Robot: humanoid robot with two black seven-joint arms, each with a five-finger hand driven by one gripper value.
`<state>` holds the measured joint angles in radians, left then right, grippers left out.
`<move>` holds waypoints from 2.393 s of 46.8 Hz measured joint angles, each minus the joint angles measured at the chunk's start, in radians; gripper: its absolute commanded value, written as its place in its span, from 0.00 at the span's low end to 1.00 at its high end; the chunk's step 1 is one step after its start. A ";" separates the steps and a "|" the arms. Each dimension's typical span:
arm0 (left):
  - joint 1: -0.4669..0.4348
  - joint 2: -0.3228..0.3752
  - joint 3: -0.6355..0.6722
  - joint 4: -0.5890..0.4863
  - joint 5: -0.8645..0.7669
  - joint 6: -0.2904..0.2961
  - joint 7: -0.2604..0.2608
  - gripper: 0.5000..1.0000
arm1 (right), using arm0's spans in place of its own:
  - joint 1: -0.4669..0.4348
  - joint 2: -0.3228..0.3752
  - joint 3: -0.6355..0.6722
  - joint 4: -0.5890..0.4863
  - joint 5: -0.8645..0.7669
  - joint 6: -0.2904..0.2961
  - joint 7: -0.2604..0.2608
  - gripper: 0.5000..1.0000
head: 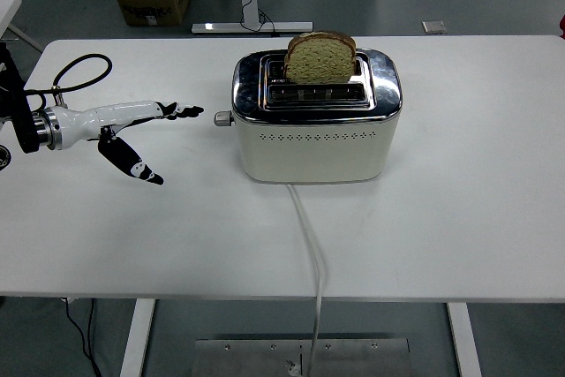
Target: Press down toaster
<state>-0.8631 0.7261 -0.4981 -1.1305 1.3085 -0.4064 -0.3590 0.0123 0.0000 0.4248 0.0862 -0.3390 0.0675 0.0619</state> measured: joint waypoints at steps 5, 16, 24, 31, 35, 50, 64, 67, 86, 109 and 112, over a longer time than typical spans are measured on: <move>-0.002 -0.007 0.000 0.000 0.000 0.000 0.000 1.00 | 0.000 0.000 0.000 0.000 0.000 0.000 0.000 1.00; -0.001 -0.025 0.001 0.001 0.007 0.000 0.003 1.00 | 0.000 0.000 0.000 0.000 0.000 0.000 0.000 1.00; 0.004 -0.026 0.001 0.003 0.018 0.000 0.003 1.00 | 0.000 0.000 0.000 0.000 0.000 0.000 0.001 1.00; 0.005 -0.032 0.001 0.004 0.018 0.000 0.003 1.00 | 0.000 0.000 0.000 0.000 0.000 0.000 0.000 1.00; 0.006 -0.035 0.001 0.006 0.018 0.001 0.003 1.00 | 0.000 0.000 0.000 0.000 0.000 0.000 0.000 1.00; 0.006 -0.051 0.001 0.012 0.018 0.003 0.003 1.00 | 0.000 0.000 0.000 0.000 0.000 0.000 0.000 1.00; 0.017 -0.071 0.002 0.018 0.015 0.008 0.008 1.00 | 0.000 0.000 0.000 0.001 0.000 0.000 0.000 1.00; 0.020 -0.073 0.003 0.023 0.015 0.008 0.008 1.00 | 0.000 0.000 0.000 0.001 0.000 0.000 0.000 1.00; 0.042 -0.094 0.007 0.029 0.015 0.008 0.009 1.00 | 0.000 0.000 0.000 0.000 0.000 0.000 0.000 1.00; 0.042 -0.107 0.031 0.061 0.003 0.017 0.009 1.00 | 0.000 0.000 0.000 0.000 0.000 0.000 0.000 1.00; 0.046 -0.108 0.033 0.062 0.003 0.017 0.009 1.00 | 0.000 0.000 0.000 0.000 0.000 0.000 0.000 1.00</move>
<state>-0.8173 0.6183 -0.4649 -1.0683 1.3114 -0.3898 -0.3502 0.0123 0.0000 0.4248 0.0861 -0.3390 0.0675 0.0621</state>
